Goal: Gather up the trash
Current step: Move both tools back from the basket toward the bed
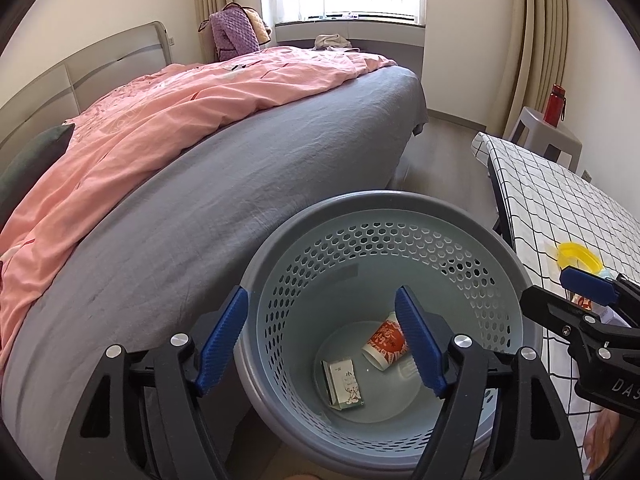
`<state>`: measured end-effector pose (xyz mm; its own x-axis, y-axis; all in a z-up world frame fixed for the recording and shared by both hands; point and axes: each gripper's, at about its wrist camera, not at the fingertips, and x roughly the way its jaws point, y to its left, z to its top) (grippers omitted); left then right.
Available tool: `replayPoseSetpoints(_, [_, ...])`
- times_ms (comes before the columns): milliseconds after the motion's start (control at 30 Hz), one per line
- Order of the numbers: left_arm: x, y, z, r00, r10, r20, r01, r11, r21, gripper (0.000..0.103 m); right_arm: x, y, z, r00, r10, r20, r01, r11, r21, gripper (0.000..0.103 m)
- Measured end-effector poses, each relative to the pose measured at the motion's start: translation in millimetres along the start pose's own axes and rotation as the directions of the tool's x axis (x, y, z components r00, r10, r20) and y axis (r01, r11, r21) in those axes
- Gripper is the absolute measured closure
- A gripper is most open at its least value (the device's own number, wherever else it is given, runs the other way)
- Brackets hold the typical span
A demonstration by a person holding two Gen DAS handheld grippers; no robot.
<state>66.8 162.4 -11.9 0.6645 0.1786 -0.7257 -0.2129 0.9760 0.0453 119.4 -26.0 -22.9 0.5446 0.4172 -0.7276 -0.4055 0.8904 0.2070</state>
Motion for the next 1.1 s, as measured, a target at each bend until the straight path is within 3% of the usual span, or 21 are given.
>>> replayPoseSetpoints(633, [-13,-9,-2,0.999,-0.015,0.039,0.015,1.0,0.019,0.03,-23,-11,-10,0.999,-0.042,0.015,0.042,0.999,0.029,0.028])
replayPoseSetpoints(1100, [-28,-39,-8,0.995,-0.07,0.065,0.065,0.995,0.081,0.029,-62,-39,-37,0.99,-0.133,0.041,0.127,0.985,0.114,0.027])
